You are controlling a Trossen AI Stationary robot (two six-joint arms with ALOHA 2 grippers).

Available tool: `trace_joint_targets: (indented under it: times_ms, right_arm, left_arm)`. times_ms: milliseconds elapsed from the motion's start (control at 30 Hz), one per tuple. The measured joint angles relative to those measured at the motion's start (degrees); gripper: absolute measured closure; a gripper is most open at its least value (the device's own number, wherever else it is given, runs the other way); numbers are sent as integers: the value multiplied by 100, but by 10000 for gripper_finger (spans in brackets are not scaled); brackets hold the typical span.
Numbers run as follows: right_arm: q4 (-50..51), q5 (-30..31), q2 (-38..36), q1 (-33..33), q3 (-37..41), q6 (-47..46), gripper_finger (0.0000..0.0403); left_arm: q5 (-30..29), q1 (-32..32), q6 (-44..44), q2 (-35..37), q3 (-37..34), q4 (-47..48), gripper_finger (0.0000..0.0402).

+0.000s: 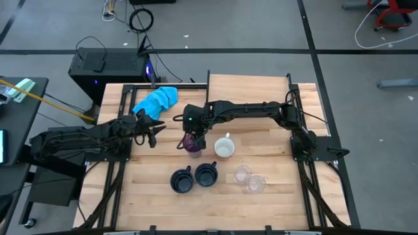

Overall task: Stack small to large cups/mugs on shelf
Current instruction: Put the violet cup on the shelf

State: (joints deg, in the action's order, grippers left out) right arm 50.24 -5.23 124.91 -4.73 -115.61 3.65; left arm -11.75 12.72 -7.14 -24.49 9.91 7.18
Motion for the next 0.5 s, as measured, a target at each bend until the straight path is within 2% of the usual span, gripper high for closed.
trace_joint_targets:
  times_ms: [233, 500]
  right_arm:
    - [-9, -2, 34, -16, -2, -45, 207]
    - [-8, -2, 34, -39, -2, -71, 235]
  left_arm:
    - [1, -1, -82, 0, 0, 0, 290]
    - [0, -1, -85, 0, 0, 0, 289]
